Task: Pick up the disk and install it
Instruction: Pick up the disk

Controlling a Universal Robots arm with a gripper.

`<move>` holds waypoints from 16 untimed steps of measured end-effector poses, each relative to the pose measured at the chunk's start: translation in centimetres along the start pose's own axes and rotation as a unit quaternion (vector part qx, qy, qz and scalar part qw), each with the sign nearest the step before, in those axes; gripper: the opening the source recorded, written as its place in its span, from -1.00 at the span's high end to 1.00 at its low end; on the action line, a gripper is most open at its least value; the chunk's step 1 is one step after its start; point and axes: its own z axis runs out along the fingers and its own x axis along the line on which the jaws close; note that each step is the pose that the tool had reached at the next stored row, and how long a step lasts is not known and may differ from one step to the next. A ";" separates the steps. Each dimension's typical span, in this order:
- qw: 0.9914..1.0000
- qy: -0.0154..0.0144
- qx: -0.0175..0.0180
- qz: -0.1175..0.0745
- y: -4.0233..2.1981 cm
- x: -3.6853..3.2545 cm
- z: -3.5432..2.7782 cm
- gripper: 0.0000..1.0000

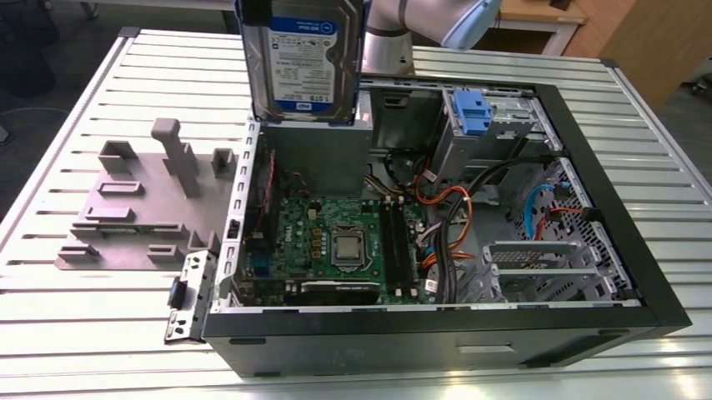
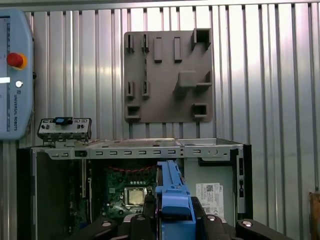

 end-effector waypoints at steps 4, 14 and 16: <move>1.000 0.000 0.000 0.000 -0.63 -0.02 0.01 0.26; 1.000 0.000 0.000 0.000 -2.04 -0.06 0.01 0.26; 1.000 0.000 0.000 0.000 -2.19 -0.04 0.02 0.26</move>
